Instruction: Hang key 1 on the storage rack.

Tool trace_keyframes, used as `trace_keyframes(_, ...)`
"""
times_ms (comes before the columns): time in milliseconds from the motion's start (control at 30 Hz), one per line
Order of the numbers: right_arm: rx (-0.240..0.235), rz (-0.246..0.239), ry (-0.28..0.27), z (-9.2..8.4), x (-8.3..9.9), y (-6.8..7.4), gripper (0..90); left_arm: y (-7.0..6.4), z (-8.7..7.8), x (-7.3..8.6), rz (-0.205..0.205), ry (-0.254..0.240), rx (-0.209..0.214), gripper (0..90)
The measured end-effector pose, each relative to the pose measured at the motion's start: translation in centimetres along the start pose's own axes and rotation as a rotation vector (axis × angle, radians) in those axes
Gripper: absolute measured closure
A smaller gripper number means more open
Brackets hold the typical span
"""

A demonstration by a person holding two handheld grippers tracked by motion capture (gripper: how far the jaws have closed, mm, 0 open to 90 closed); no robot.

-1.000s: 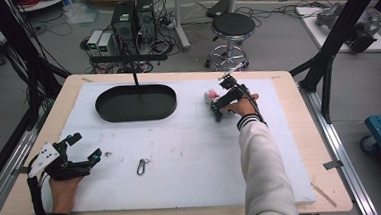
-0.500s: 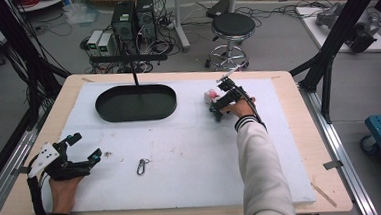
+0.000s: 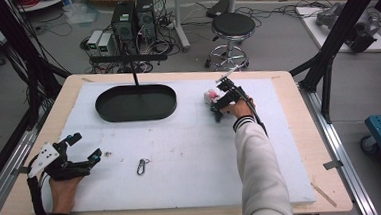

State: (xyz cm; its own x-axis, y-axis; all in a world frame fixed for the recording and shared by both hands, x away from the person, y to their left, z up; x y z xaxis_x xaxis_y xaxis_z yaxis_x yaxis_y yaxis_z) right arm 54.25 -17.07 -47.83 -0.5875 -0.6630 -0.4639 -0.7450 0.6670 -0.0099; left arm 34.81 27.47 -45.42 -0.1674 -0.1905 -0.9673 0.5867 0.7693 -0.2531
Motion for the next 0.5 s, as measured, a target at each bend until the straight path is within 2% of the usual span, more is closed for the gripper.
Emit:
trace_keyframes(200,-0.008,0.03,0.001,-0.12,0.01,-0.05,43.0,-0.01,0.0,0.0,0.0,0.0,-0.001,1.7)
trace_keyframes(267,-0.002,0.021,0.002,-0.15,-0.04,-0.02,46.3,0.0,0.0,0.0,0.0,0.0,-0.001,1.7)
trace_keyframes(500,0.007,0.018,0.002,-0.24,-0.09,-0.03,47.9,-0.01,0.01,0.0,0.004,0.0,0.0,1.7)
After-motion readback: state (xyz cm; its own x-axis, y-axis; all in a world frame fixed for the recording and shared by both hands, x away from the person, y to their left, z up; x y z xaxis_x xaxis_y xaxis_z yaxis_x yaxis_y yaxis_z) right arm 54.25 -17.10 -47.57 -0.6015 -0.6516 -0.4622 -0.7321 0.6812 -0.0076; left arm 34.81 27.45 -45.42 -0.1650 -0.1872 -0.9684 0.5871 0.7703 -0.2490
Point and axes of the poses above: each handheld gripper's, and its own axes: z roughly forward along the jaws, x roughly out of its underside, y roughly to its left, the point moved 8 cm from there along z, roughly forward along the jaws, and after that the axes turned 12 degrees about -z, right-handed, at the moved point
